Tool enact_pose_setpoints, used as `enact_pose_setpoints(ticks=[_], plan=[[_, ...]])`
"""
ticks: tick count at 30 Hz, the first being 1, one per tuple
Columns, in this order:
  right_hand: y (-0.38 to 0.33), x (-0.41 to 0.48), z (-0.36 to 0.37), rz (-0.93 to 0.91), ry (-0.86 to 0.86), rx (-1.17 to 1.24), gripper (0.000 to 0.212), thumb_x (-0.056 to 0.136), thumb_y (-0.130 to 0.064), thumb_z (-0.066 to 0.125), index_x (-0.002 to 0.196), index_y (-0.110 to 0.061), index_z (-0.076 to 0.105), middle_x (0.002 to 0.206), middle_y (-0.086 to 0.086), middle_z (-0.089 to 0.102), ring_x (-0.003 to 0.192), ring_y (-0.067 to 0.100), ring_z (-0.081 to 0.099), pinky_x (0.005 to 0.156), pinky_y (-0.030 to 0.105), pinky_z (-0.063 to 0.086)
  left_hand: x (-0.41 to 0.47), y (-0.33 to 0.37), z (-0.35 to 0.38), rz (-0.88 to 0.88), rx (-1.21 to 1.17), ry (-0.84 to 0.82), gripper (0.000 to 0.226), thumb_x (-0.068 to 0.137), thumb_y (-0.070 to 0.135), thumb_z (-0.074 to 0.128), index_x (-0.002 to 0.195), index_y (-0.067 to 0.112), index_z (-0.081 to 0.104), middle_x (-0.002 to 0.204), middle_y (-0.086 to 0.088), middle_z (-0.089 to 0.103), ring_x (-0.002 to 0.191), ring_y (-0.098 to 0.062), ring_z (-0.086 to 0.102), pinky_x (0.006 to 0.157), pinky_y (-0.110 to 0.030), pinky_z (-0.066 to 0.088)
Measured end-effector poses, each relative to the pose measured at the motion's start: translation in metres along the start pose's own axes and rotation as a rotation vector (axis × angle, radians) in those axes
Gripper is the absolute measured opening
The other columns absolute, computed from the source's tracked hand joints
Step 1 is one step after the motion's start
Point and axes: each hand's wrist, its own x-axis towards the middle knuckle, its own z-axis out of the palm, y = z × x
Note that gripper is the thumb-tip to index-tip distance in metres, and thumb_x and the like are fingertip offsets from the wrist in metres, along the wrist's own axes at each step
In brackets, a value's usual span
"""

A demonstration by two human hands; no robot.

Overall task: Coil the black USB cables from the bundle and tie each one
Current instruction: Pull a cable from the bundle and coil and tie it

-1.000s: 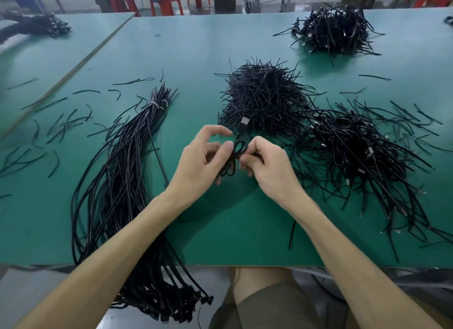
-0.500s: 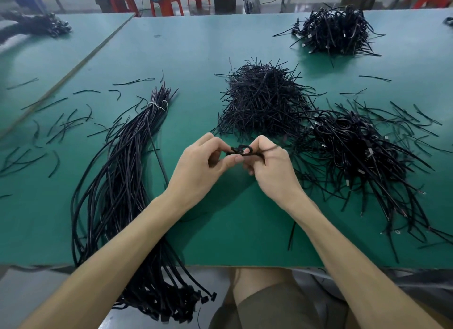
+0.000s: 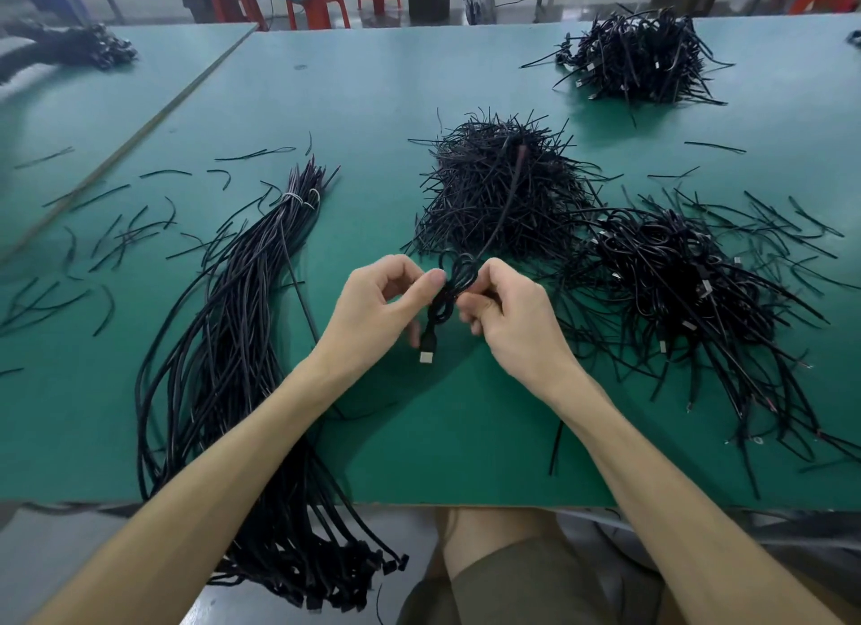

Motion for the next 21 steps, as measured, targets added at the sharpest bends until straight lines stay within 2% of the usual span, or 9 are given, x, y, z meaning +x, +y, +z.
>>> enact_pose_setpoints(ticks=[3, 6, 9, 12, 15, 18, 20, 21], plan=[[0.000, 0.000, 0.001, -0.013, 0.024, -0.028, 0.024, 0.096, -0.002, 0.062, 0.077, -0.015, 0.055, 0.065, -0.009, 0.062, 0.057, -0.001, 0.054, 0.059, 0.011, 0.040, 0.000, 0.001, 0.002, -0.119, -0.200, -0.125, 0.027, 0.103, 0.024, 0.060, 0.100, -0.002, 0.052, 0.077, -0.016, 0.072, 0.055, -0.036, 0.065, 0.046, -0.034, 0.051], [0.001, 0.000, 0.000, -0.015, 0.040, -0.028, 0.023, 0.097, -0.002, 0.062, 0.078, -0.015, 0.056, 0.065, -0.012, 0.060, 0.060, -0.005, 0.056, 0.060, 0.008, 0.039, -0.002, 0.002, 0.002, -0.180, -0.309, -0.180, 0.025, 0.104, 0.019, 0.058, 0.116, 0.002, 0.044, 0.070, -0.011, 0.068, 0.048, -0.028, 0.063, 0.041, -0.031, 0.049], [0.001, 0.000, 0.000, -0.014, 0.055, -0.033, 0.022, 0.097, -0.003, 0.061, 0.078, -0.013, 0.056, 0.062, -0.012, 0.059, 0.059, -0.005, 0.056, 0.059, 0.008, 0.039, -0.001, 0.000, -0.001, -0.104, -0.300, -0.175, 0.043, 0.104, 0.010, 0.057, 0.141, 0.010, 0.037, 0.070, -0.007, 0.065, 0.051, -0.027, 0.065, 0.046, -0.033, 0.052], [0.002, 0.002, -0.001, 0.003, 0.069, -0.025, 0.019, 0.098, -0.004, 0.060, 0.080, -0.009, 0.056, 0.063, -0.011, 0.058, 0.057, -0.002, 0.053, 0.058, 0.011, 0.038, -0.002, -0.002, -0.004, 0.065, -0.166, -0.253, 0.071, 0.103, -0.003, 0.054, 0.158, 0.034, 0.029, 0.081, -0.011, 0.062, 0.065, -0.027, 0.066, 0.052, -0.038, 0.055], [0.005, 0.003, -0.001, 0.032, 0.071, 0.002, 0.019, 0.098, -0.005, 0.060, 0.081, -0.009, 0.056, 0.063, -0.009, 0.059, 0.055, 0.002, 0.049, 0.056, 0.015, 0.039, -0.002, -0.005, -0.001, 0.168, 0.040, -0.259, 0.081, 0.096, -0.015, 0.052, 0.154, 0.041, 0.041, 0.096, -0.010, 0.059, 0.074, -0.020, 0.061, 0.053, -0.038, 0.055], [0.005, 0.002, 0.000, 0.027, 0.078, -0.005, 0.019, 0.098, -0.004, 0.061, 0.080, -0.010, 0.058, 0.059, -0.015, 0.060, 0.056, 0.000, 0.054, 0.057, 0.012, 0.039, -0.001, -0.010, 0.000, 0.188, 0.241, -0.185, 0.079, 0.088, -0.010, 0.067, 0.147, 0.038, 0.052, 0.099, -0.002, 0.056, 0.081, -0.014, 0.060, 0.063, -0.026, 0.052], [0.004, 0.002, 0.000, 0.015, 0.071, -0.017, 0.023, 0.097, -0.002, 0.060, 0.078, -0.014, 0.057, 0.059, -0.015, 0.060, 0.057, -0.002, 0.055, 0.057, 0.011, 0.040, -0.002, -0.012, -0.001, 0.248, 0.406, -0.127, 0.062, 0.088, 0.002, 0.074, 0.141, 0.030, 0.061, 0.091, 0.001, 0.056, 0.078, -0.011, 0.055, 0.068, -0.013, 0.041], [0.004, 0.002, 0.000, 0.009, 0.059, -0.022, 0.027, 0.097, -0.001, 0.059, 0.077, -0.017, 0.055, 0.061, -0.013, 0.060, 0.055, -0.001, 0.055, 0.054, 0.013, 0.039, -0.001, -0.011, -0.001, 0.273, 0.457, -0.080, 0.045, 0.090, 0.011, 0.075, 0.132, 0.026, 0.068, 0.086, 0.002, 0.056, 0.074, -0.010, 0.053, 0.068, -0.012, 0.038]])
